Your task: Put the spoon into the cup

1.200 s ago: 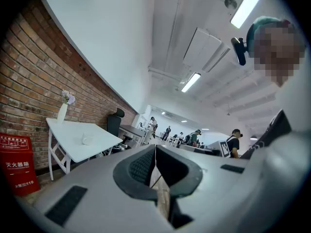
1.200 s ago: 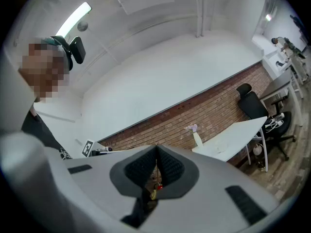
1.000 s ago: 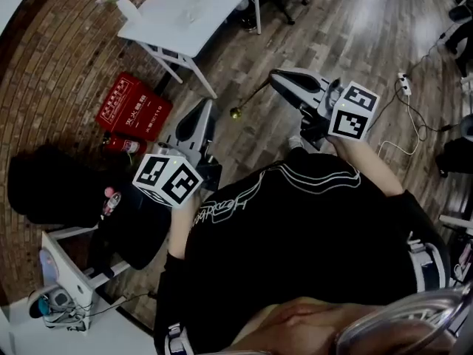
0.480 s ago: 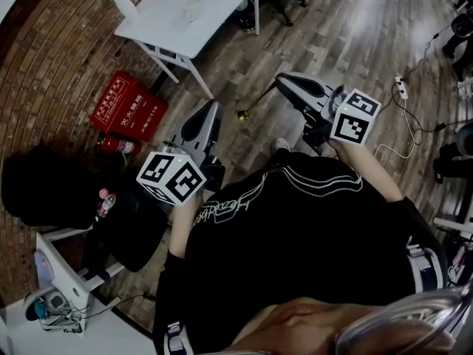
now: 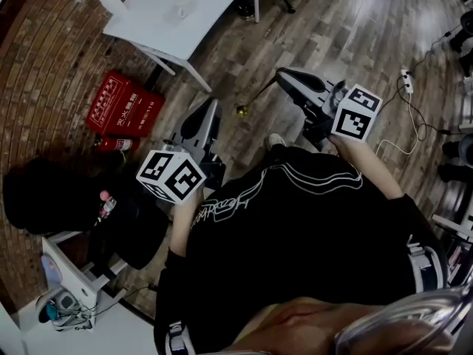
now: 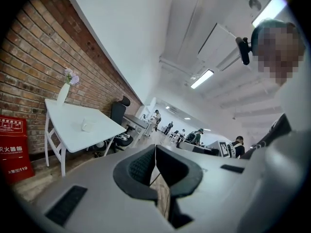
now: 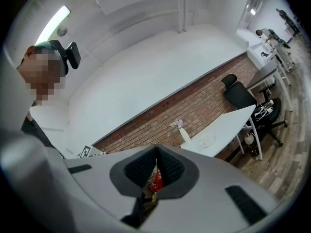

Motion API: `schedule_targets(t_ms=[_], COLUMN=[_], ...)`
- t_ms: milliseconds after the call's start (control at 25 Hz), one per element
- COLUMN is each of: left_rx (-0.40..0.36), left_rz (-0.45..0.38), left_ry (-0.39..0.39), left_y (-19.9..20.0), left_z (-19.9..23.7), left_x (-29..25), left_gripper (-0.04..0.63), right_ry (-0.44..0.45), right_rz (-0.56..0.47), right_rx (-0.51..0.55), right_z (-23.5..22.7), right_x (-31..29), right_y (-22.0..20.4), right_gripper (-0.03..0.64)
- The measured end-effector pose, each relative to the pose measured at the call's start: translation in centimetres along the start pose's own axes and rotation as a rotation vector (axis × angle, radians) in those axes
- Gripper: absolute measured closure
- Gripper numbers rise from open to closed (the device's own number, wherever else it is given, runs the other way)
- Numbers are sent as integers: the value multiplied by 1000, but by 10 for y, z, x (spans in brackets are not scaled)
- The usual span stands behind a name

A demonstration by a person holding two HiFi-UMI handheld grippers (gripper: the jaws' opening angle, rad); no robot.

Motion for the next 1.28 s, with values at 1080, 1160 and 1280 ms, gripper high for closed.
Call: schedule_targets(t_ms=[1080, 1160, 1280], left_rx=[62, 64, 76], left_rz=[20, 13, 14], left_ry=[135, 140, 142], left_y=[77, 85, 102], left_z=[97, 111, 135], left_x=[-211, -214, -221], left_gripper=[588, 589, 588], right_ry=[66, 67, 64], right_rz=[42, 45, 58], right_rx=[-83, -80, -84], right_z=[-244, -251, -264], right_x=[-96, -112, -139], right_y=[55, 56, 56], right_gripper=[618, 618, 618])
Point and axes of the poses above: the fingertips, and each gripper's own axes: x backward along the fingers, z to its left, y out of its top, the point moved 7 cm from there along x, backward along the fingers, and after that the axes turned 10 degrees about x, right-handed, at the moved point
